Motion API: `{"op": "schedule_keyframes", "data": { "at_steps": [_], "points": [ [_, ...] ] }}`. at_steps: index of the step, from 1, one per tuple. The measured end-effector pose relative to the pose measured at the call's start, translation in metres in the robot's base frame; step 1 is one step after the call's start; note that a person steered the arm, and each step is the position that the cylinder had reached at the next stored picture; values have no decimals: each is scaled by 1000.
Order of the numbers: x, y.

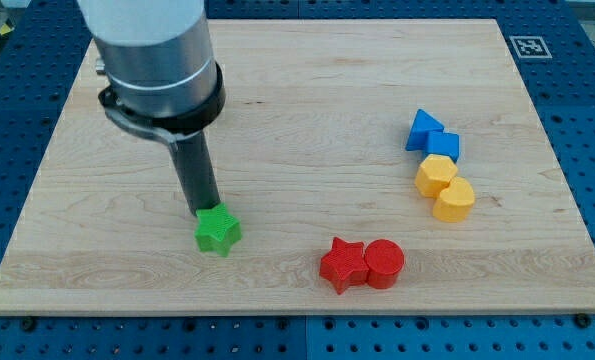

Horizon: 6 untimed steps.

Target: Drag the green star into the left side of the red star

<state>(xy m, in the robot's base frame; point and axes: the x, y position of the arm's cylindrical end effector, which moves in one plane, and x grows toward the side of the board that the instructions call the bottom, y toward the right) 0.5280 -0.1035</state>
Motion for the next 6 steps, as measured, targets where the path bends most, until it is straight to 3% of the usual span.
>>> {"op": "schedule_keyframes", "data": {
  "at_steps": [3, 4, 5, 6],
  "points": [
    [45, 7],
    [26, -27],
    [36, -62],
    [66, -46]
  ]
}}
